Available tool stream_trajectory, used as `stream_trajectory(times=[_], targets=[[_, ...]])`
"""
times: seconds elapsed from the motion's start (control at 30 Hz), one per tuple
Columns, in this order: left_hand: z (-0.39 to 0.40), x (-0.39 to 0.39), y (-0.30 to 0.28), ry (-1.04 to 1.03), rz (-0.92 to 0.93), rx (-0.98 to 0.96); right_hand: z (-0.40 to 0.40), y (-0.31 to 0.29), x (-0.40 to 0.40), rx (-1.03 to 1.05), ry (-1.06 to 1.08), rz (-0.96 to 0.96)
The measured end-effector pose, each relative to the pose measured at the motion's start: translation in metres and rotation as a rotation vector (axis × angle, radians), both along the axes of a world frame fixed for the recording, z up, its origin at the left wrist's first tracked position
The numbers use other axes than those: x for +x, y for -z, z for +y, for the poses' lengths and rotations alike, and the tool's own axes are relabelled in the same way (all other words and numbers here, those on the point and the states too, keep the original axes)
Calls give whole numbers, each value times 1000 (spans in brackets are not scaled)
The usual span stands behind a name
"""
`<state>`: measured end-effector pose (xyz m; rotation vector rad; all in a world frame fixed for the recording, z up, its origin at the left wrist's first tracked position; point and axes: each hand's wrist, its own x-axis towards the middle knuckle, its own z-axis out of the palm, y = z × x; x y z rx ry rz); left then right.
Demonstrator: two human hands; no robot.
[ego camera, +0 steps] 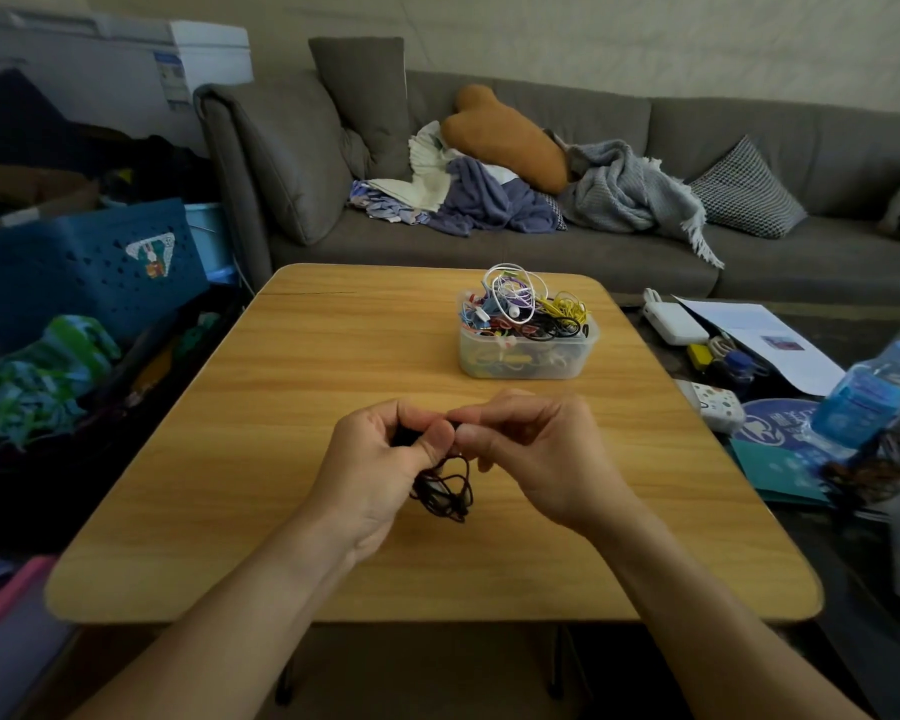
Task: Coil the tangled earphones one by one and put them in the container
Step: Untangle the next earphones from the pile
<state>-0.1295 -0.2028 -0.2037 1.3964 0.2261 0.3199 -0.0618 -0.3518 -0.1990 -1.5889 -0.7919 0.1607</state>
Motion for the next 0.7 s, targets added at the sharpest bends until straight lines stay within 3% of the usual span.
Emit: stream_trajectory(times=[0.13, 0.5, 0.63, 0.7], targets=[[0, 0, -2, 73, 106, -189, 0, 3, 3, -80, 29, -154], [2, 10, -5, 20, 113, -218, -13, -2, 3, -72, 101, 190], [1, 14, -1, -44, 120, -274, -18, -1, -4, -298, 27, 100], [1, 15, 0, -44, 132, -289, -16, 2, -4, -294, 30, 94]])
